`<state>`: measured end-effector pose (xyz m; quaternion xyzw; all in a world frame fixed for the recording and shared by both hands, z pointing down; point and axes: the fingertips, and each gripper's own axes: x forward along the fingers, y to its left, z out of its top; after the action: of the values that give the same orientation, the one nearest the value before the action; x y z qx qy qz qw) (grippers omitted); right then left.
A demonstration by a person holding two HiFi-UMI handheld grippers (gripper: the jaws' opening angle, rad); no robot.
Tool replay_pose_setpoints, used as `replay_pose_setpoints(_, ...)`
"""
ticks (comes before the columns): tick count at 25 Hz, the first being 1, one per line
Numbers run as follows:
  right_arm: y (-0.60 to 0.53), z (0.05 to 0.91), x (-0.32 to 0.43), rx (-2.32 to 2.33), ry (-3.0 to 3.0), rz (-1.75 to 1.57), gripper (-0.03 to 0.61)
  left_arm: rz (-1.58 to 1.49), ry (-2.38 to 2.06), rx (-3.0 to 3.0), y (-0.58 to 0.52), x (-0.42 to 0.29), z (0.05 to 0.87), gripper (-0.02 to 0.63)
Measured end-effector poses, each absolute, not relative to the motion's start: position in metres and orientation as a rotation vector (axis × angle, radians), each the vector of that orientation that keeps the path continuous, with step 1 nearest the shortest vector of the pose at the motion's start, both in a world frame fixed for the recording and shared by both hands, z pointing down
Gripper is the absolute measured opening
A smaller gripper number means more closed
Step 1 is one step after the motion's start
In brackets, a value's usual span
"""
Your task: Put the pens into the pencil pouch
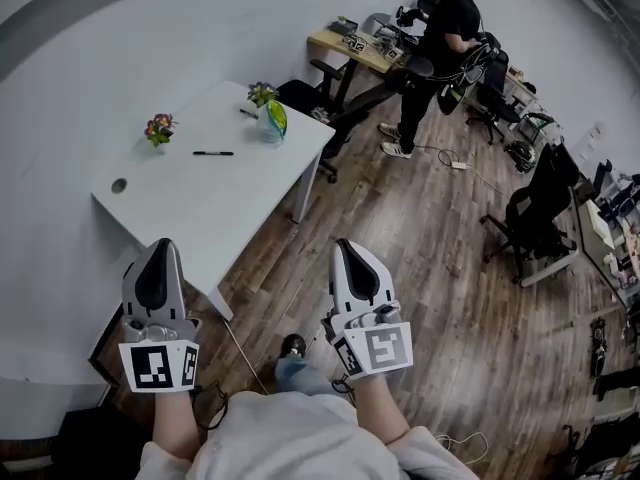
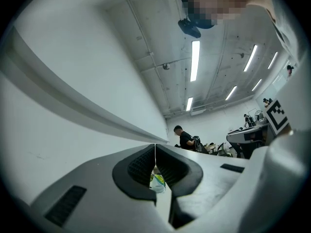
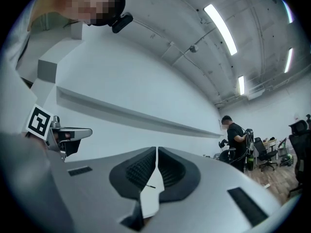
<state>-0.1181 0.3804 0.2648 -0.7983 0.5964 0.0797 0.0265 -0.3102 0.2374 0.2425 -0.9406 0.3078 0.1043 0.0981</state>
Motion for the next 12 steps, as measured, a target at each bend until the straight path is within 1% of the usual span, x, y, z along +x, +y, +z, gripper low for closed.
replay_pose_setpoints(12, 0.307, 0.251, -0.002, -2.379, 1.937, 0.279, 0.032, 0.34, 0.983, -2.735, 0.182, -0.197, 0.227, 0.026)
